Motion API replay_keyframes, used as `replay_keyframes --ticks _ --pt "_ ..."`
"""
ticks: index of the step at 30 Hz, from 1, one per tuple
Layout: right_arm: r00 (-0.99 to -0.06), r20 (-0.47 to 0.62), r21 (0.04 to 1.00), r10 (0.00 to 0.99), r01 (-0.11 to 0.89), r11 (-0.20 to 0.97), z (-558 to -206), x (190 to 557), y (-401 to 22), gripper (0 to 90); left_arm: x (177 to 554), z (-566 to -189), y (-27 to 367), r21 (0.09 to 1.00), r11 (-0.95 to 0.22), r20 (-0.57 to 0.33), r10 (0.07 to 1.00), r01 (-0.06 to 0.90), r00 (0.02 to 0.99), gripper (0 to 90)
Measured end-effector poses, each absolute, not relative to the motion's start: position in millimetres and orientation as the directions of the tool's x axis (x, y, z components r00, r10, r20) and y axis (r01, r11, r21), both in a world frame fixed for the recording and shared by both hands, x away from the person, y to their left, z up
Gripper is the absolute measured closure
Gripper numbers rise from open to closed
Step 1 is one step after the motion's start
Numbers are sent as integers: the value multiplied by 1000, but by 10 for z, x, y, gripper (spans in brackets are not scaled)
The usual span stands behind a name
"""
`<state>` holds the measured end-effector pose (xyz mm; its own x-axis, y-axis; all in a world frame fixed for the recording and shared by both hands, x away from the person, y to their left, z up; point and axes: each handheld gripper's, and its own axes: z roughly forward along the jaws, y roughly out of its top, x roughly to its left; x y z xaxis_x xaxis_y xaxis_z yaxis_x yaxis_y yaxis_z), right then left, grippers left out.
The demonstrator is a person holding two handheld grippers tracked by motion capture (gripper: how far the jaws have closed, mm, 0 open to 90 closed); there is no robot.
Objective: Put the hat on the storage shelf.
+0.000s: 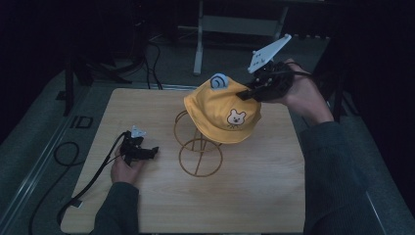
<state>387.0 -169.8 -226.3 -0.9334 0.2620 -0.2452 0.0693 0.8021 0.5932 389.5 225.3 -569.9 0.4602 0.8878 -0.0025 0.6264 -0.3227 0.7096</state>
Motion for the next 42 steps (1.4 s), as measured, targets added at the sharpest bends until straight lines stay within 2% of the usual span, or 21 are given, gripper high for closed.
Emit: replay_keyframes --ticks 6,42 --pt "-934 -258 550 248 69 832 -2281 3893 -1553 763 3895 -5699 2253 710 -322 -3 888 626 460 144" --pt "-947 -258 477 192 47 878 -2359 3955 -1048 760 3896 -5700 2253 710 -322 -3 888 626 460 144"
